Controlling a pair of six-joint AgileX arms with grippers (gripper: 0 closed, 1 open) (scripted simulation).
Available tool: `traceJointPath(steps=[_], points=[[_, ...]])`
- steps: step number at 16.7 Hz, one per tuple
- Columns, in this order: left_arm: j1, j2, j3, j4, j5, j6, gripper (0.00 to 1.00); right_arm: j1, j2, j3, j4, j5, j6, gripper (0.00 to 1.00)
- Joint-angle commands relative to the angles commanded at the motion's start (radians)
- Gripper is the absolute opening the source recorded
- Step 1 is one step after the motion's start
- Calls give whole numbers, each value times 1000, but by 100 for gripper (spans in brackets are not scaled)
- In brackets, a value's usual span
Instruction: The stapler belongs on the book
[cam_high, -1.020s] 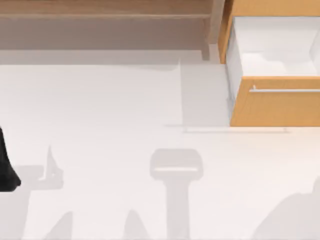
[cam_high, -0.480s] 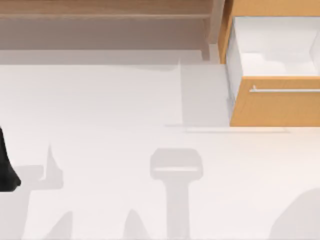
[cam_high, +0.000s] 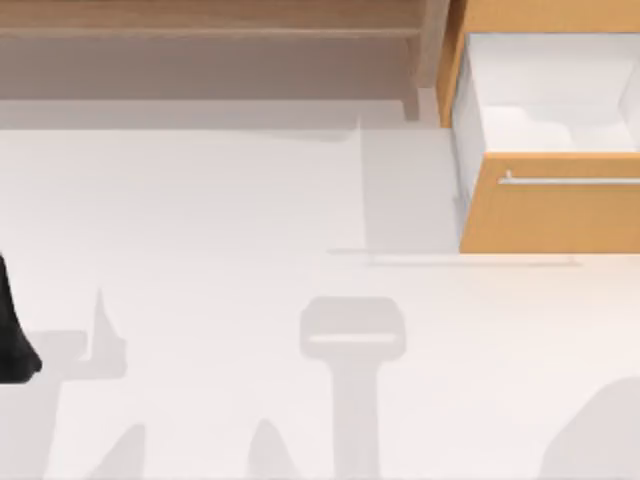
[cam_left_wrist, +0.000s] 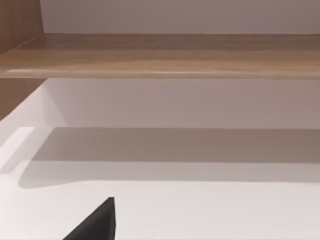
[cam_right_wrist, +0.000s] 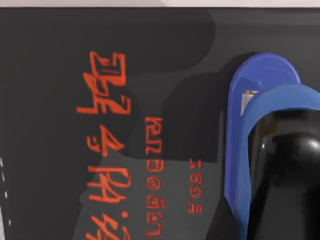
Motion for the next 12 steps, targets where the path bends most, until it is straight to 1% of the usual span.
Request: traceJointPath(steps=[6, 7, 12], points=[[0, 0, 0, 0, 0, 0, 100, 0, 0, 0, 0, 0, 0, 98], [0, 0, 0, 0, 0, 0, 100, 0, 0, 0, 0, 0, 0, 100], [0, 0, 0, 0, 0, 0, 100, 0, 0, 0, 0, 0, 0, 100]])
